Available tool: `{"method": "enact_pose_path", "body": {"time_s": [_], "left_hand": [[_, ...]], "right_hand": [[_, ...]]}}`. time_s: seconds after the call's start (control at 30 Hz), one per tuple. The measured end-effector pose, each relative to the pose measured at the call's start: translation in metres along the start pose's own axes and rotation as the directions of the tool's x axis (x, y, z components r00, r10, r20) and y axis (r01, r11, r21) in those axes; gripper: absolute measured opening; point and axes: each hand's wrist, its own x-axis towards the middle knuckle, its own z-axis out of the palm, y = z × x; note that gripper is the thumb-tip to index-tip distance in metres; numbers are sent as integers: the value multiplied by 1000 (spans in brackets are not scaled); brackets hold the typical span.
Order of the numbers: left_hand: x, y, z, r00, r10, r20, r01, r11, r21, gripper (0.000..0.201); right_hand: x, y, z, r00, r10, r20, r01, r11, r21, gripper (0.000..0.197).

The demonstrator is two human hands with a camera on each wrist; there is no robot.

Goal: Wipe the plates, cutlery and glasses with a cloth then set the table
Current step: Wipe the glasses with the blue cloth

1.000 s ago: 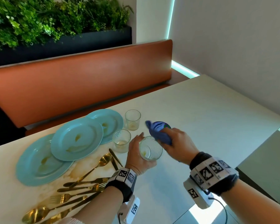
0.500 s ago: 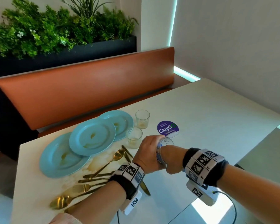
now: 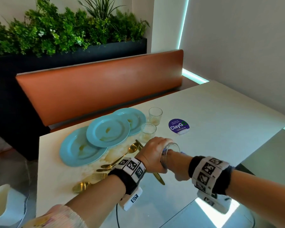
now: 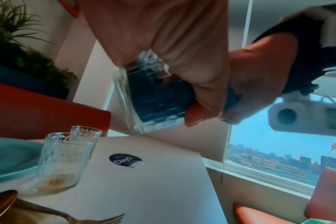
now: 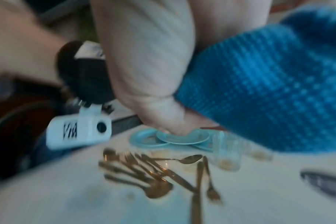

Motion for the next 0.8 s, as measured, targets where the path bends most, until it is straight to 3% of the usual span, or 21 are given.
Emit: {"method": "enact_pose_path", "body": {"time_s": [0.03, 0.07, 0.1, 0.13, 0.17, 0.2, 0.23, 0.3, 0.33, 0.4, 0.47, 0.53, 0.6, 0.63, 0.73, 0.8], "left_hand": [[-5, -1, 1, 999, 39, -33, -38, 999, 30, 85], [-10, -3, 3, 992, 77, -103, -71, 996, 61, 82], [-15, -6, 5, 978, 106, -180, -94, 993, 77, 79], [-18, -9, 6, 967, 124, -222, -108, 991, 81, 78], [-20, -12, 5, 960, 149, -236, -128, 987, 101, 80], [-21, -12, 1, 965, 159, -208, -138, 984, 111, 84], [-22, -12, -5, 977, 137, -165, -123, 988, 97, 87], [-25, -11, -13, 998, -10, -62, 11, 1000, 11, 89], [-26, -11, -13, 997, -68, -43, 68, 998, -15, 90], [-30, -13, -11, 990, -119, -77, 114, 991, -76, 91], [-36, -13, -11, 981, -108, -163, 103, 994, -43, 89], [-38, -21, -8, 964, -44, -264, 65, 995, 72, 80], [-39, -26, -12, 961, 28, -276, 13, 990, 144, 76], [-39, -27, -15, 972, 33, -232, -1, 991, 136, 78], [-42, -27, -22, 991, -117, -62, 116, 993, -29, 90], [-42, -26, -20, 989, -147, -9, 147, 989, -19, 92]], "right_hand": [[1, -2, 1, 998, 40, -38, -30, 970, 240, 31], [-1, -5, 0, 996, 66, -57, -26, 850, 526, 21], [-5, -9, -4, 993, 71, -93, 25, 651, 759, 19], [-6, -11, -8, 988, 104, -117, 57, 456, 888, 27], [-4, -14, -9, 988, 102, -115, 69, 378, 923, 30], [-5, -17, -12, 987, 102, -127, 69, 446, 893, 31], [-4, -22, -13, 995, 72, -72, 14, 608, 794, 33], [4, -31, -15, 996, 69, 48, -82, 917, 390, 32], [5, -32, -19, 995, 85, 55, -95, 970, 222, 24], [13, -30, -23, 994, 76, 78, -92, 967, 237, 12], [17, -31, -26, 993, 77, 89, -110, 876, 469, 25], [19, -33, -25, 996, 83, -40, -29, 692, 721, 43], [19, -35, -24, 985, 99, -140, 47, 627, 777, 43], [19, -36, -22, 984, 70, -163, 69, 698, 713, 38], [18, -47, -21, 1000, 0, 16, -5, 952, 306, 12], [22, -49, -16, 994, 11, 106, -23, 993, 118, 7]]}}
